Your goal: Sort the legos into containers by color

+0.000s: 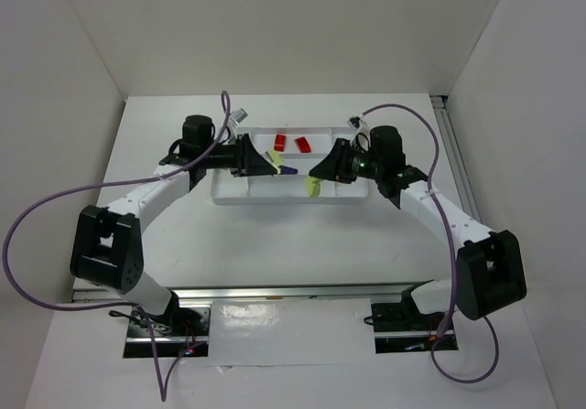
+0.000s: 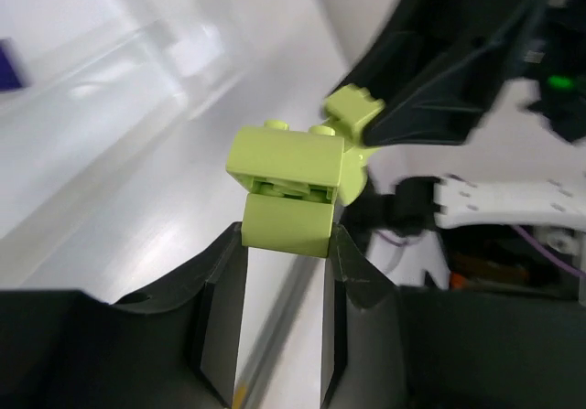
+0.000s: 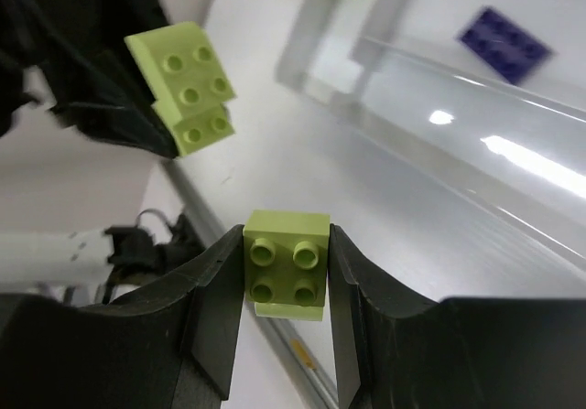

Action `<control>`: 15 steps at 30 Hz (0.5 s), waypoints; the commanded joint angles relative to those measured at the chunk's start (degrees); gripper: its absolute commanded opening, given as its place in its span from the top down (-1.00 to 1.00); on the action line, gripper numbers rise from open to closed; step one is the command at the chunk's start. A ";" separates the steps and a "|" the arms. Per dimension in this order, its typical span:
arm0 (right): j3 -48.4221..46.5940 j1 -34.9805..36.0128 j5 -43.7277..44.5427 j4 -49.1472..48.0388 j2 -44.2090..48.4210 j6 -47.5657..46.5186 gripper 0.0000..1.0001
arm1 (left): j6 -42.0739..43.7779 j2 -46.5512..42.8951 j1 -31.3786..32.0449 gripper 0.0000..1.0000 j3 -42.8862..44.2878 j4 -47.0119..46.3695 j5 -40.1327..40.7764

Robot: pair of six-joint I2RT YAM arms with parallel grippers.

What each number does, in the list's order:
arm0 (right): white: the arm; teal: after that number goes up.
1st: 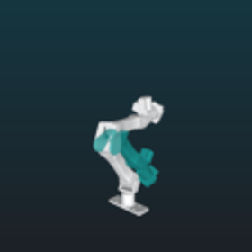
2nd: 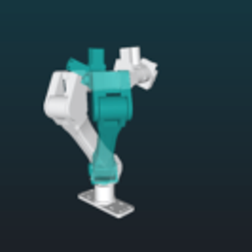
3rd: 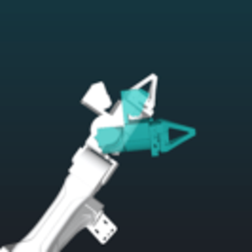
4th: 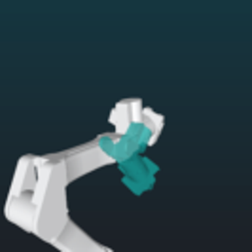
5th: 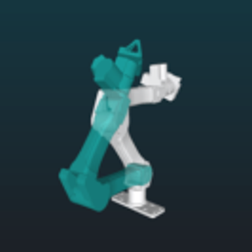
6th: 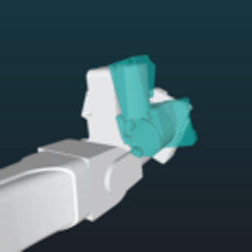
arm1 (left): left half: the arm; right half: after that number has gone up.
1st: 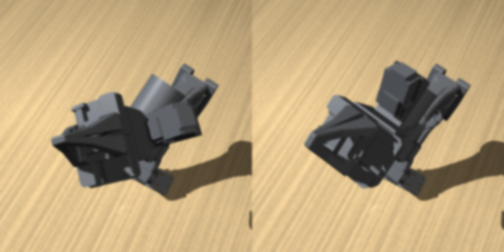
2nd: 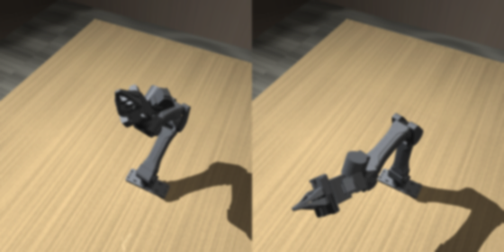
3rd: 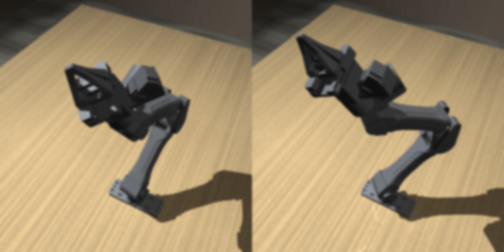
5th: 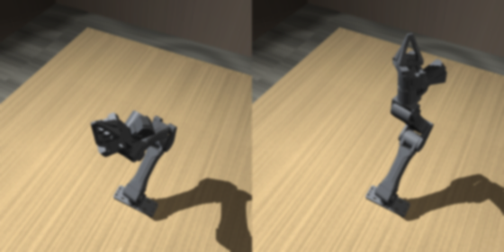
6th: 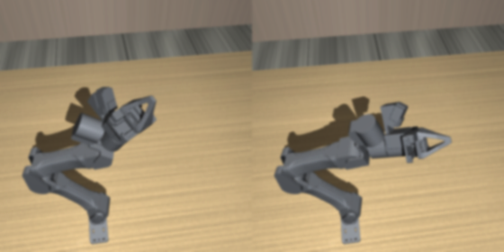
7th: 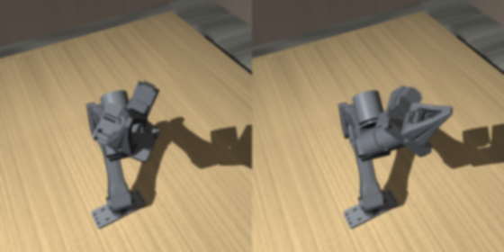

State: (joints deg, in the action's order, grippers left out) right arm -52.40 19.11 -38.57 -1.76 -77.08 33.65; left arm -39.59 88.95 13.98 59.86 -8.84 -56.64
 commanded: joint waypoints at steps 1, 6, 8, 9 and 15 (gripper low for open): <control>-4.54 -0.39 15.15 12.11 0.79 -3.94 0.65 | 11.46 -2.72 1.92 1.00 3.43 23.88 14.25; -4.03 -0.39 25.38 16.44 2.46 -4.47 0.65 | 12.96 -5.89 7.55 1.00 -0.17 35.11 26.04; -4.02 -0.92 25.38 16.44 2.46 -4.47 0.65 | 12.96 -5.02 9.65 1.00 -0.97 37.39 30.79; -4.02 -0.92 25.38 16.44 2.46 -4.47 0.65 | 12.96 -4.23 11.84 1.00 -0.97 39.41 32.80; -3.33 -0.92 25.91 17.05 2.98 -4.47 0.65 | 8.49 2.63 19.32 1.00 1.14 43.46 45.20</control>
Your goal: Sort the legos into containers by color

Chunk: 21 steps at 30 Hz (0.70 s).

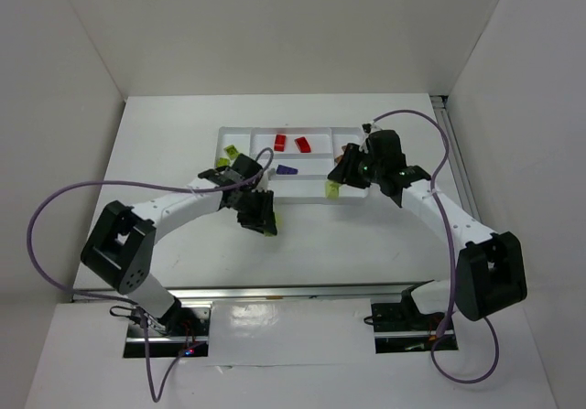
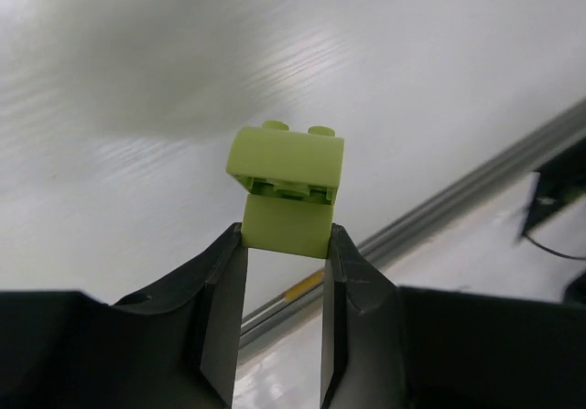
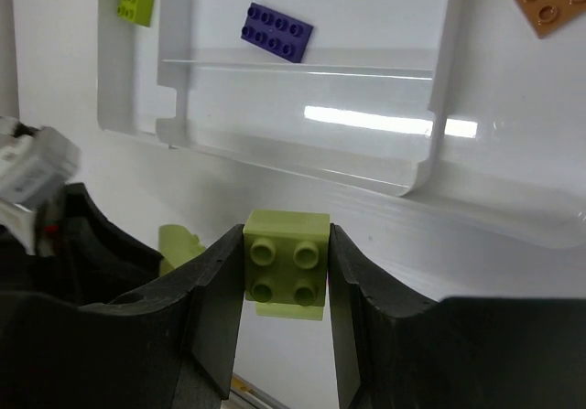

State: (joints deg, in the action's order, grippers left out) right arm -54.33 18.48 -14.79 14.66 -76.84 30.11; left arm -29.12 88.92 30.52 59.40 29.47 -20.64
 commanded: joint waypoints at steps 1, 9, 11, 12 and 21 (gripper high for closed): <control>-1.40 -0.29 2.13 0.64 2.75 -0.93 0.65 | -2.51 3.35 4.61 1.00 2.21 5.15 10.44; -0.25 -0.29 2.13 1.17 2.75 -0.93 0.65 | -0.15 11.35 7.80 -0.03 7.22 7.34 15.37; -0.25 -0.29 2.66 1.17 3.27 -1.46 0.65 | -0.14 11.89 8.49 -0.40 9.06 8.93 16.33; -0.25 -0.29 2.66 1.17 3.27 -1.46 0.65 | -0.14 11.89 8.50 -0.65 9.59 8.93 16.86; -0.78 -0.29 -1.99 -0.50 3.88 -1.98 0.65 | 3.97 0.31 6.75 -0.81 18.39 14.74 12.24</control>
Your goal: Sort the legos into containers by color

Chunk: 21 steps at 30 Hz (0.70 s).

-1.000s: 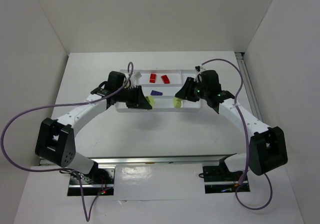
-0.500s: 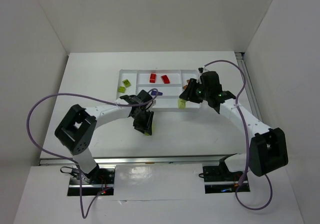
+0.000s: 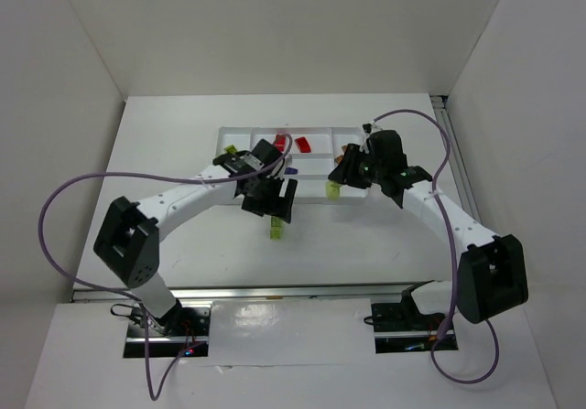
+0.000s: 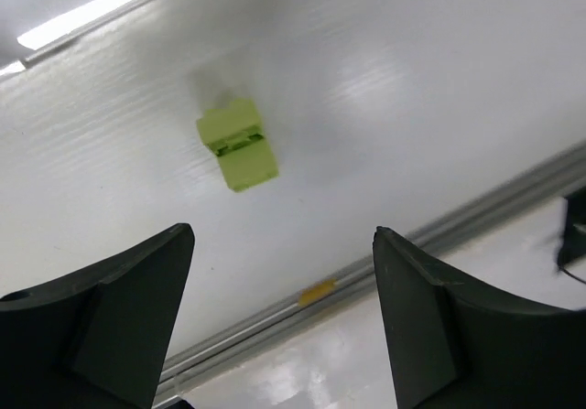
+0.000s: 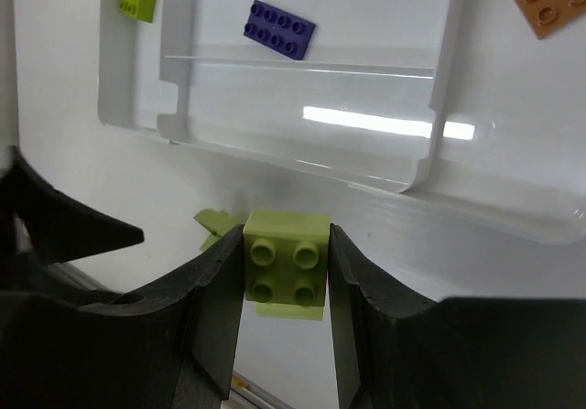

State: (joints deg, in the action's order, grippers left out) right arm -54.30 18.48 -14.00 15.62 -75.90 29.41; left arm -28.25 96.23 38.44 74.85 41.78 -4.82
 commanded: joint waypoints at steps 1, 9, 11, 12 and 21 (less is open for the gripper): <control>-0.80 -0.29 -4.35 -2.16 2.95 -1.28 0.65 | 4.24 -8.32 -2.30 -0.78 2.93 1.39 -6.66; 4.12 -2.75 -37.01 -20.60 4.79 0.64 0.65 | 6.11 -19.14 -9.95 -0.72 -6.20 -19.44 -37.96; 4.73 -2.75 -39.87 -26.24 5.41 3.54 0.65 | 4.62 -19.15 -10.83 -0.76 -8.31 -24.35 -42.87; 4.73 -2.75 -41.44 -27.12 5.41 3.55 0.65 | 3.82 -19.67 -11.88 -0.76 -9.19 -26.38 -44.47; 5.96 -2.75 -46.21 -36.97 5.41 10.93 0.65 | -8.74 -16.68 -12.42 -0.84 -17.01 -48.35 -53.19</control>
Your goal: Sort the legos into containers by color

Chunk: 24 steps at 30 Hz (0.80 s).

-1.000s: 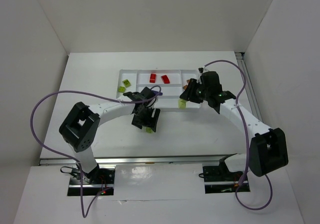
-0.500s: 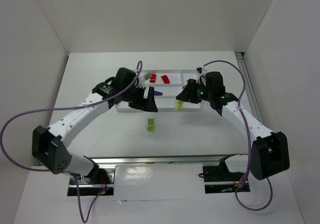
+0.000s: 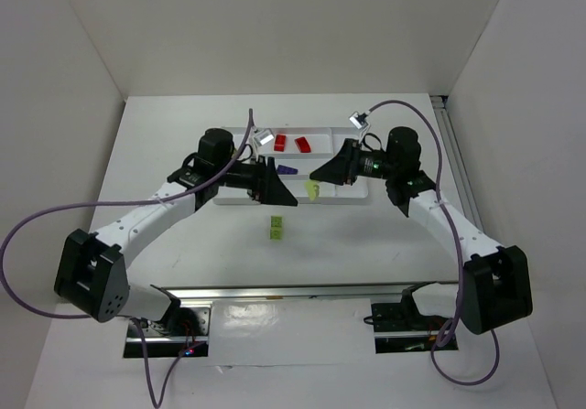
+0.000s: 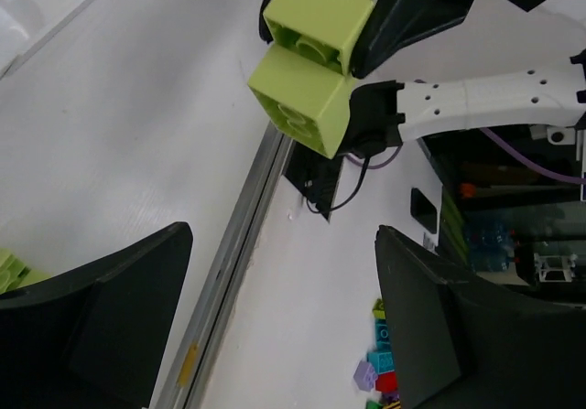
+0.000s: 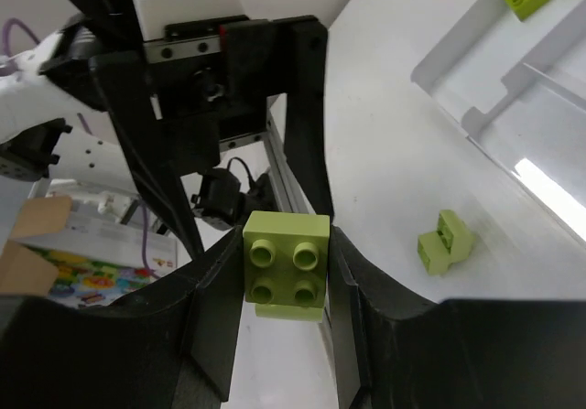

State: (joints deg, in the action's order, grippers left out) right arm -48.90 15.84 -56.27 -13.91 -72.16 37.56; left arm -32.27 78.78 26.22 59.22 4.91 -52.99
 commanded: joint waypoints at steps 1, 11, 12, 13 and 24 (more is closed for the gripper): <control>0.57 -0.10 -3.93 -8.14 1.67 3.39 0.65 | -6.82 0.76 -0.20 -0.84 -2.43 -16.02 -5.62; -0.49 3.50 -4.64 -8.85 0.00 3.40 0.65 | -7.98 4.54 1.03 -0.82 1.16 -20.38 -6.33; -0.49 4.11 -4.64 -8.85 0.00 3.40 0.65 | -7.98 5.23 1.03 -0.82 1.16 -20.38 -6.33; -0.49 4.12 -4.64 -8.85 0.00 2.87 0.65 | -8.68 5.24 1.03 -0.79 1.16 -21.51 -6.33; -1.63 5.35 -2.71 -6.49 -1.58 1.38 0.65 | -12.64 5.24 3.84 0.11 -0.07 -28.02 -5.63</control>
State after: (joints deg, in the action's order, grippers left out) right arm -48.66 20.58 -59.92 -19.25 -73.34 40.45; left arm -43.53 84.27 29.61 58.13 -17.56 -57.47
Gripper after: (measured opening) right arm 0.441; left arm 0.504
